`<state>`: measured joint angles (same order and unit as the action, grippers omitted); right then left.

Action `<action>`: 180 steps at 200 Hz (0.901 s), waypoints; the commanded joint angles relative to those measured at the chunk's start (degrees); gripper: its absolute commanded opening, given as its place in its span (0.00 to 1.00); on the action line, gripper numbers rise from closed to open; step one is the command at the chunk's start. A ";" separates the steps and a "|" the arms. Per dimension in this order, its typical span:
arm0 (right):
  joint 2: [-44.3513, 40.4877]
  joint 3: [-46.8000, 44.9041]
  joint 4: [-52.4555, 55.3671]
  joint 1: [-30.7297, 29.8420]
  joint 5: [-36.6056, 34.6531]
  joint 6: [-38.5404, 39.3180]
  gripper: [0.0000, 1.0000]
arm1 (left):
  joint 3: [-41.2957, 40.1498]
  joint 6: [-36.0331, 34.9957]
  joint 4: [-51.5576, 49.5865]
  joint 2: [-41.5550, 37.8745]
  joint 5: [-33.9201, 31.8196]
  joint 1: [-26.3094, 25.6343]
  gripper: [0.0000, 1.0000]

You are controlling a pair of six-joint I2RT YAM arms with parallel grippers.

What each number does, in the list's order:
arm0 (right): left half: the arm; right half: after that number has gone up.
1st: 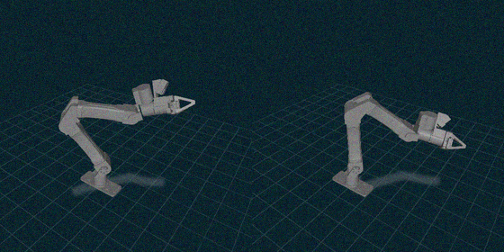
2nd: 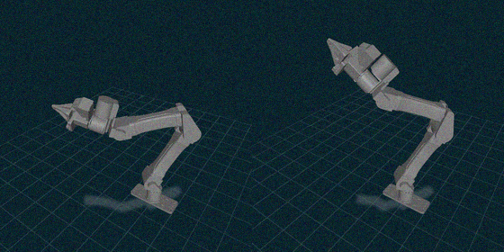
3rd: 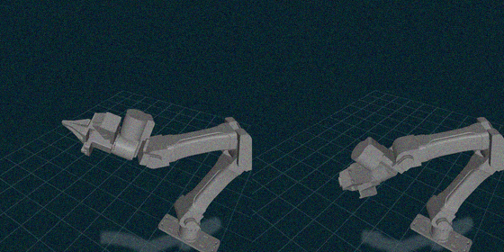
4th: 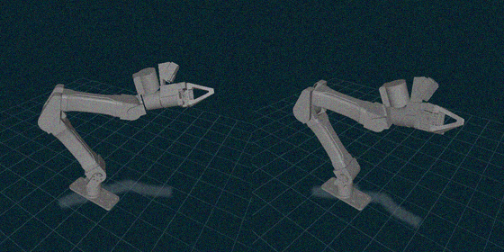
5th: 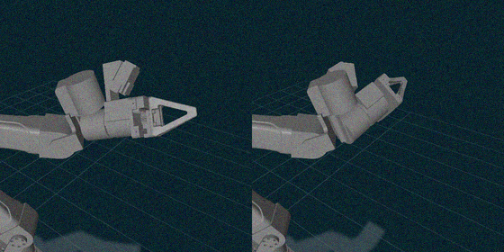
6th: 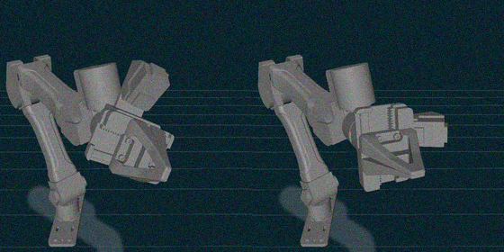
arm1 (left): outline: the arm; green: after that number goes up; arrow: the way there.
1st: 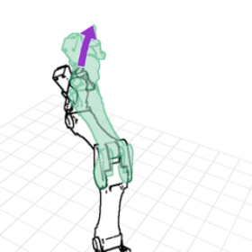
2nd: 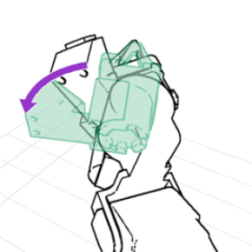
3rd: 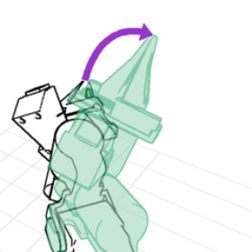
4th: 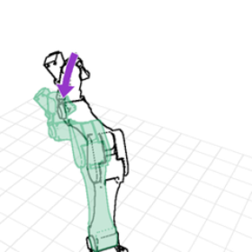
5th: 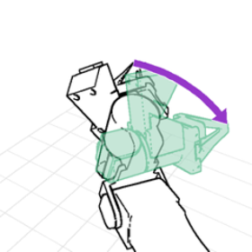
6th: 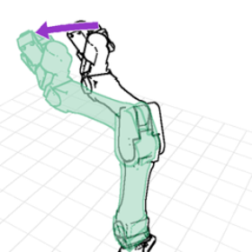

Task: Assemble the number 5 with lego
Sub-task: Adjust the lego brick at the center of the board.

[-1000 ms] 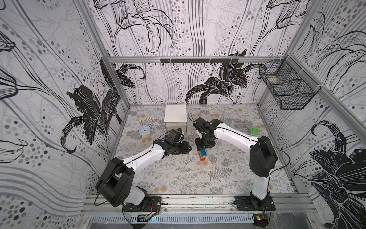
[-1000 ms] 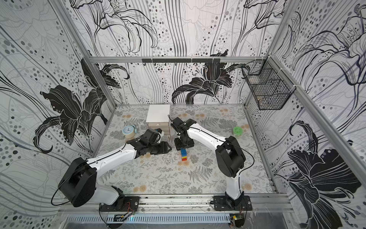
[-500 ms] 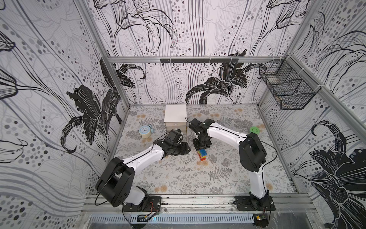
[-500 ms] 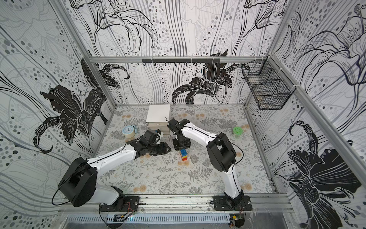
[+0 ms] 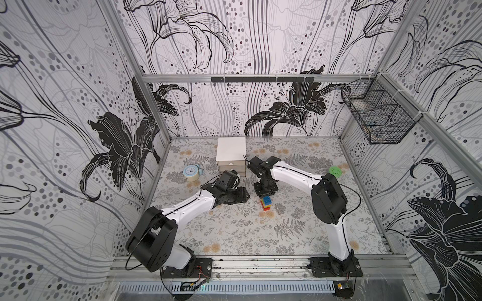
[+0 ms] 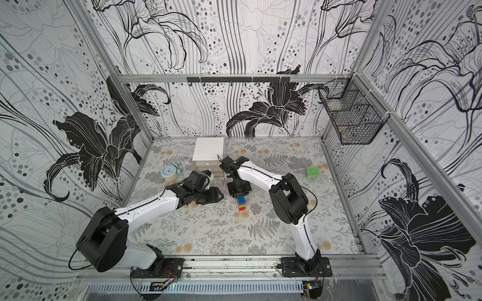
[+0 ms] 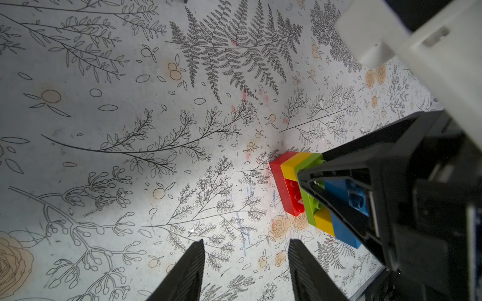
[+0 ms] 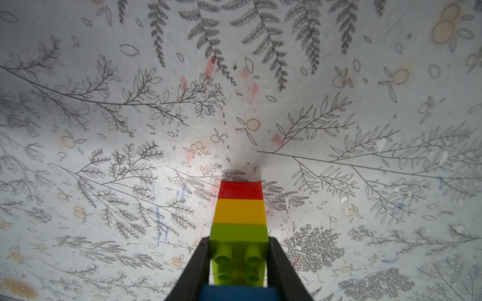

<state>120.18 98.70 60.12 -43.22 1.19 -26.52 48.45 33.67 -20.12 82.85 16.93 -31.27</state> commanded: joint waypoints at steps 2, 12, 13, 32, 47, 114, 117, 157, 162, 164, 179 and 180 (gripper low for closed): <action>2.85 0.17 1.74 -0.20 -0.64 0.53 0.21 | -0.84 -0.98 1.55 -1.56 -0.05 0.68 0.56; 3.31 0.12 1.76 -0.27 -0.58 0.73 0.19 | -1.07 -0.86 1.66 -1.60 -0.01 0.68 0.56; 3.35 0.11 1.76 -0.23 -0.58 0.80 0.19 | -1.07 -0.83 1.66 -1.57 0.01 0.68 0.55; 3.81 -0.17 1.51 -0.20 -0.38 1.14 0.17 | -1.32 -0.70 1.92 -1.55 0.05 0.68 0.55; 4.26 -0.08 1.67 -0.21 -0.29 1.42 0.16 | -1.42 -0.59 2.01 -1.64 0.00 0.74 0.55; 4.19 3.11 3.40 -0.11 -0.16 2.37 0.26 | -1.74 -0.33 2.10 -1.96 -0.08 0.75 0.55; 4.06 3.32 3.69 -0.19 -0.28 2.49 0.29 | -1.71 -0.33 2.17 -1.91 0.01 0.74 0.55; 1.73 8.67 5.88 -0.11 -1.06 3.02 0.48 | -0.82 -0.53 1.67 -1.85 -0.05 0.68 0.56; 1.44 9.09 6.05 -0.13 -1.18 3.20 0.50 | -0.64 -0.48 1.59 -1.90 -0.05 0.66 0.56; 1.37 9.31 6.13 -0.11 -1.17 3.18 0.51 | -0.59 -0.50 1.53 -1.90 -0.05 0.67 0.56; 0.38 10.17 6.35 -0.11 -1.19 3.23 0.56 | -0.04 -0.60 1.08 -2.01 0.03 0.68 0.57; 0.26 10.14 6.34 -0.11 -1.19 3.28 0.56 | 0.02 -0.61 1.02 -2.04 0.03 0.68 0.57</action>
<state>122.74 106.59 63.72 -43.22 0.99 -23.99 47.11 33.69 -19.73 82.00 16.95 -30.74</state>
